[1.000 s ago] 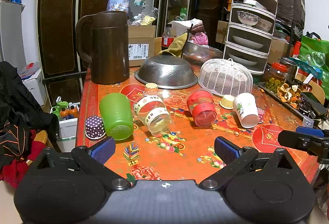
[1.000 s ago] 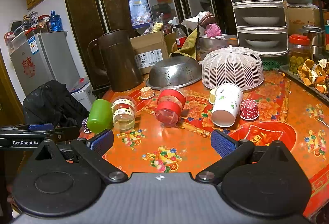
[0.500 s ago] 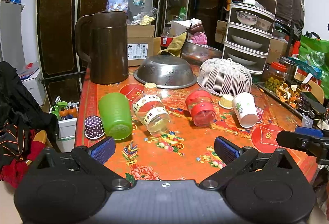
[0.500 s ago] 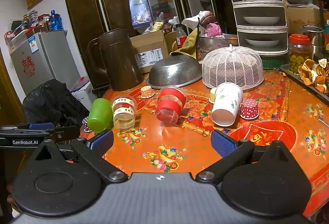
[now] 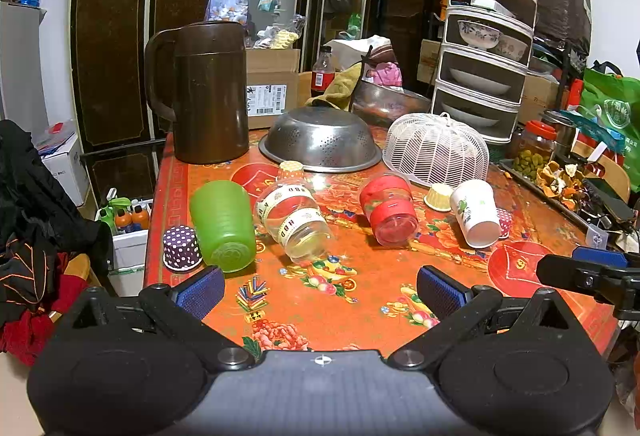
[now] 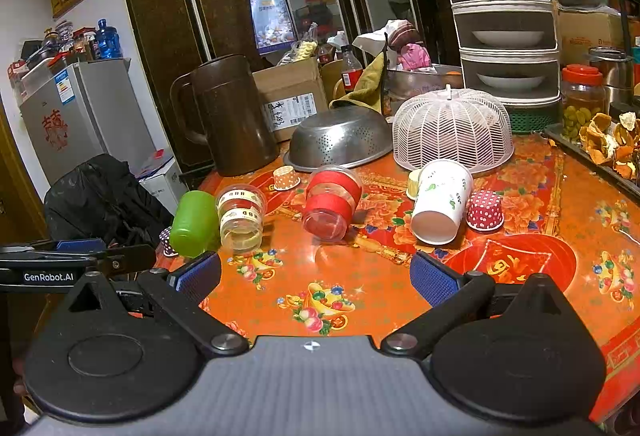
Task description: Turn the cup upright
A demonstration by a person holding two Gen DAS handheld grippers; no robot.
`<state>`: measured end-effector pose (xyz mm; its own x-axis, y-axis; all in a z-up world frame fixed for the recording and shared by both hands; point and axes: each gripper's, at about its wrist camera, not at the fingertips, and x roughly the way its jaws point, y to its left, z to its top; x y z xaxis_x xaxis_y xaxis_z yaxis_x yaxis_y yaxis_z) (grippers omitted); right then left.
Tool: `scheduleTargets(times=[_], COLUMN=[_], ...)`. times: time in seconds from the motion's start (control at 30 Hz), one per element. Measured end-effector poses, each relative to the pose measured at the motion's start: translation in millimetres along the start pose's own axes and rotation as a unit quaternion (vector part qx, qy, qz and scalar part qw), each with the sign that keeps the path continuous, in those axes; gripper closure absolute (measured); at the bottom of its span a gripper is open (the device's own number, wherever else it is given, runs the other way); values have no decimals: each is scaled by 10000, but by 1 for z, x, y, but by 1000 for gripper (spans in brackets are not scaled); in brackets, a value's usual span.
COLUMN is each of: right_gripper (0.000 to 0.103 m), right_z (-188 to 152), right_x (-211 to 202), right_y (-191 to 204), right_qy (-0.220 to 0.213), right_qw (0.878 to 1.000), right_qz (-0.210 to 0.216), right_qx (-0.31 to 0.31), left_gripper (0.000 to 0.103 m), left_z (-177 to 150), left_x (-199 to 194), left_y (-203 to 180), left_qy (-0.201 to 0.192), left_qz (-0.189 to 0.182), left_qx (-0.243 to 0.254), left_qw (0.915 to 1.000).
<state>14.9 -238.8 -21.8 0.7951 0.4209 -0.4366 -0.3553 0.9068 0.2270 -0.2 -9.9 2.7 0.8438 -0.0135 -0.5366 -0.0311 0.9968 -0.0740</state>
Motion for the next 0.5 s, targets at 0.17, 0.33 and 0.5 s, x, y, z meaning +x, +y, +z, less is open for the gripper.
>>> scheduleTargets(times=[0.17, 0.33, 0.5], right_gripper=[1, 1, 1], right_z=[-1, -1, -1], right_x=[-3, -3, -3], right_y=[1, 1, 0], right_qy=[6, 2, 3], right_qw=[10000, 10000, 10000], right_qz=[-12, -9, -9], right_qx=[9, 17, 21], left_gripper=[0, 0, 0], left_z=[0, -1, -1], left_x=[0, 0, 0], left_y=[-1, -2, -3], left_qy=[5, 7, 6], left_qz=[1, -3, 2], left_qx=[2, 6, 6], left_qw=[10000, 10000, 10000])
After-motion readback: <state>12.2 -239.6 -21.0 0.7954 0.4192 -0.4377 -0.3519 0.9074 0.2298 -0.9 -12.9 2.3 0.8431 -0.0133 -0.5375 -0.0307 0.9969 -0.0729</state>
